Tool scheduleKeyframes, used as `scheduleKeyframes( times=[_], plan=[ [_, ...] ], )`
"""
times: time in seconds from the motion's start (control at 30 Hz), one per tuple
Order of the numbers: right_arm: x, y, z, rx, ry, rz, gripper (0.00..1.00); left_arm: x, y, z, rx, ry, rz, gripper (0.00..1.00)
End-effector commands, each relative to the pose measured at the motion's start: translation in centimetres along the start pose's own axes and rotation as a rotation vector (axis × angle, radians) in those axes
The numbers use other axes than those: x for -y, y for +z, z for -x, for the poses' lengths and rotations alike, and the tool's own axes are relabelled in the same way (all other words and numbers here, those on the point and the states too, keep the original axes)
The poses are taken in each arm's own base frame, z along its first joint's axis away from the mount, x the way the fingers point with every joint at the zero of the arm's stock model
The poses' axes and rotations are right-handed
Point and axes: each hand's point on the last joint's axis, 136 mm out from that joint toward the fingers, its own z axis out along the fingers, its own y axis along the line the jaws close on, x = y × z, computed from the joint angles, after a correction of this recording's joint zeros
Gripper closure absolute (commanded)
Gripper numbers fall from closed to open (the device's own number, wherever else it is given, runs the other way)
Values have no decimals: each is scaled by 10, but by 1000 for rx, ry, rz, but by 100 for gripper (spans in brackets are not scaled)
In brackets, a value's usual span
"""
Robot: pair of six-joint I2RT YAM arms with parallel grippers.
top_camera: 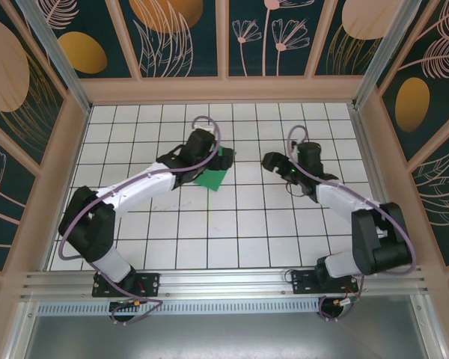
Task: Fold a paper plane with a square sheet of paper (pick it up from the middle)
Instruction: Turn over the paper at the center of the table, then move the paper to the center of the table.
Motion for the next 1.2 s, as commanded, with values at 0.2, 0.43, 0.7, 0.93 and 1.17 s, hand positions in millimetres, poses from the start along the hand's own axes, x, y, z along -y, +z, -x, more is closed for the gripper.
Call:
scheduleKeyframes(
  times=[0.2, 0.43, 0.7, 0.93, 1.17],
  plan=[
    [-95, 96, -51, -225, -96, 82, 34, -110, -16, -26, -9, -319, 187, 1],
    [-123, 158, -83, -362, -111, 100, 37, -158, -30, -48, -7, -465, 237, 1],
    [-120, 182, -114, -479, -177, 93, 37, -165, -36, -51, -1, -465, 245, 1],
    [-66, 150, -152, -655, -344, -19, 41, -163, -32, -54, -10, -463, 232, 2],
    [-48, 87, -157, -710, -539, 26, 40, -140, -15, -60, -66, -439, 88, 5]
  ],
)
